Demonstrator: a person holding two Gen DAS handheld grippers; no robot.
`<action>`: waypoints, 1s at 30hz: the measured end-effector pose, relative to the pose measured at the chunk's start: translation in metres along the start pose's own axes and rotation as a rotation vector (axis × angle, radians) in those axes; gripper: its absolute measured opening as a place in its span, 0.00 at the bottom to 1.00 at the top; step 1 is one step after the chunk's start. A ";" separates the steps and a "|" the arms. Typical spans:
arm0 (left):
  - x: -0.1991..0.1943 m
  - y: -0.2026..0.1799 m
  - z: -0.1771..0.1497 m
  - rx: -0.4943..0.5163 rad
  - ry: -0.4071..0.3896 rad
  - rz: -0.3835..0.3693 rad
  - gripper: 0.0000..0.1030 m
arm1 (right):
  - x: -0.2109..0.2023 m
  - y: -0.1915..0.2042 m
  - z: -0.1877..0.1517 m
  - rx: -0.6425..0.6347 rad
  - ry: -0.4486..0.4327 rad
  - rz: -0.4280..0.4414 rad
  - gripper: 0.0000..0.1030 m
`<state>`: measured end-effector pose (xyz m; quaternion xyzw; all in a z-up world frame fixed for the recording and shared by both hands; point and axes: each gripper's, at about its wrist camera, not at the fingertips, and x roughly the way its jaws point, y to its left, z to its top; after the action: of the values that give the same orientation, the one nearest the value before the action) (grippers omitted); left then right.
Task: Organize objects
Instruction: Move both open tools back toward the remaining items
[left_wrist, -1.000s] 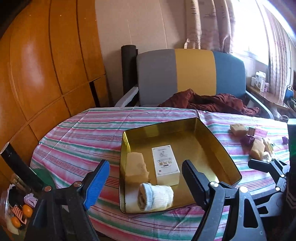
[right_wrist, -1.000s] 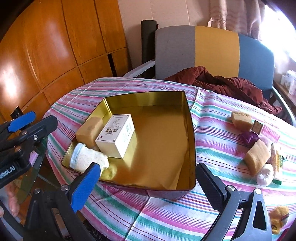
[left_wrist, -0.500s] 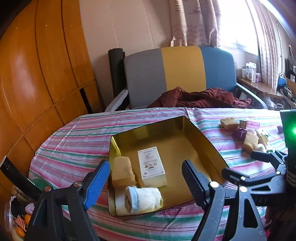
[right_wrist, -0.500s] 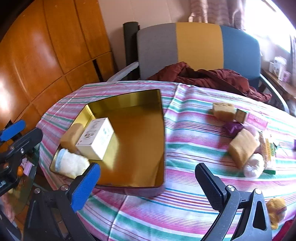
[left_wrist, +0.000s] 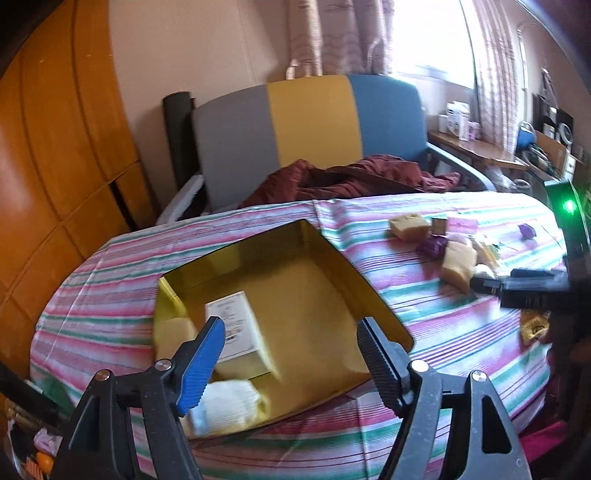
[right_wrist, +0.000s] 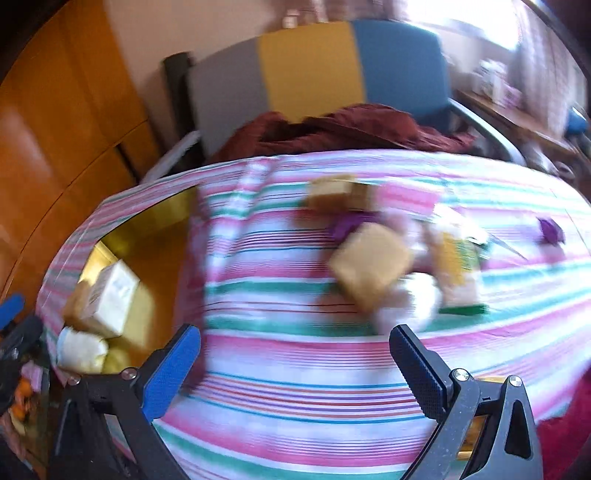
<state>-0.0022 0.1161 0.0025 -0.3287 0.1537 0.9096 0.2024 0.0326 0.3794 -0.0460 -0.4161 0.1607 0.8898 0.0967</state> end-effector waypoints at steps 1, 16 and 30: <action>0.002 -0.004 0.002 0.005 0.004 -0.016 0.73 | -0.002 -0.011 0.004 0.018 -0.001 -0.016 1.00; 0.043 -0.078 0.038 0.093 0.092 -0.260 0.73 | -0.007 -0.133 0.058 0.133 -0.057 -0.177 1.00; 0.104 -0.146 0.079 0.071 0.220 -0.430 0.73 | 0.002 -0.169 0.053 0.298 -0.007 -0.126 1.00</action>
<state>-0.0489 0.3040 -0.0289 -0.4437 0.1333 0.7984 0.3847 0.0457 0.5562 -0.0505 -0.4034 0.2641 0.8497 0.2134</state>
